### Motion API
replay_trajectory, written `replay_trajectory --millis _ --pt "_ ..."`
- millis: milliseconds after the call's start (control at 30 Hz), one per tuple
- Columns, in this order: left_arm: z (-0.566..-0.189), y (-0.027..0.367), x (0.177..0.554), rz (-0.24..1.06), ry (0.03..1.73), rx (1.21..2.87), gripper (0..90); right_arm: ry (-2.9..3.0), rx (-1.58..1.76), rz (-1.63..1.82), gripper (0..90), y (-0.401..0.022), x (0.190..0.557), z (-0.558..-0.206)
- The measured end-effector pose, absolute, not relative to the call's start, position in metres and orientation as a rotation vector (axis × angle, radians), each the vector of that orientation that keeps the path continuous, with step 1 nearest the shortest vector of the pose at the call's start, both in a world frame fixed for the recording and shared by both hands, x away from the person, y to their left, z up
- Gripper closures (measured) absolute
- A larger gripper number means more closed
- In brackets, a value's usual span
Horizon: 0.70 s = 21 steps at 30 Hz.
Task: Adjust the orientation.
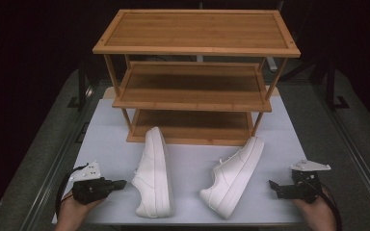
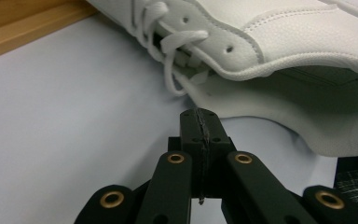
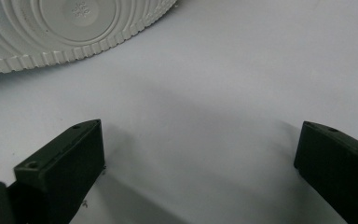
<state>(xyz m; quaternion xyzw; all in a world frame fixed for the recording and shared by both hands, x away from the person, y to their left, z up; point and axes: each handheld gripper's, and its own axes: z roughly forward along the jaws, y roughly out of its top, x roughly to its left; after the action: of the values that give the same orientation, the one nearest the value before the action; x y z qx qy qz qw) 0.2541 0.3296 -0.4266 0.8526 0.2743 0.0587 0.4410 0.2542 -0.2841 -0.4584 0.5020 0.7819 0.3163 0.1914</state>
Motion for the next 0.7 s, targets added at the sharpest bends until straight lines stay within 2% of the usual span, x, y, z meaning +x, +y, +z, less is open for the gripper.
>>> replay_trajectory --millis 367,700 --pt "-0.43 0.31 0.263 0.095 0.622 2.106 90.0 2.196 1.409 0.889 1.1 -0.284 0.254 -0.458" --pt "-0.424 0.298 0.265 0.1 0.589 2.086 90.0 2.195 1.411 0.889 1.1 -0.284 0.254 -0.459"
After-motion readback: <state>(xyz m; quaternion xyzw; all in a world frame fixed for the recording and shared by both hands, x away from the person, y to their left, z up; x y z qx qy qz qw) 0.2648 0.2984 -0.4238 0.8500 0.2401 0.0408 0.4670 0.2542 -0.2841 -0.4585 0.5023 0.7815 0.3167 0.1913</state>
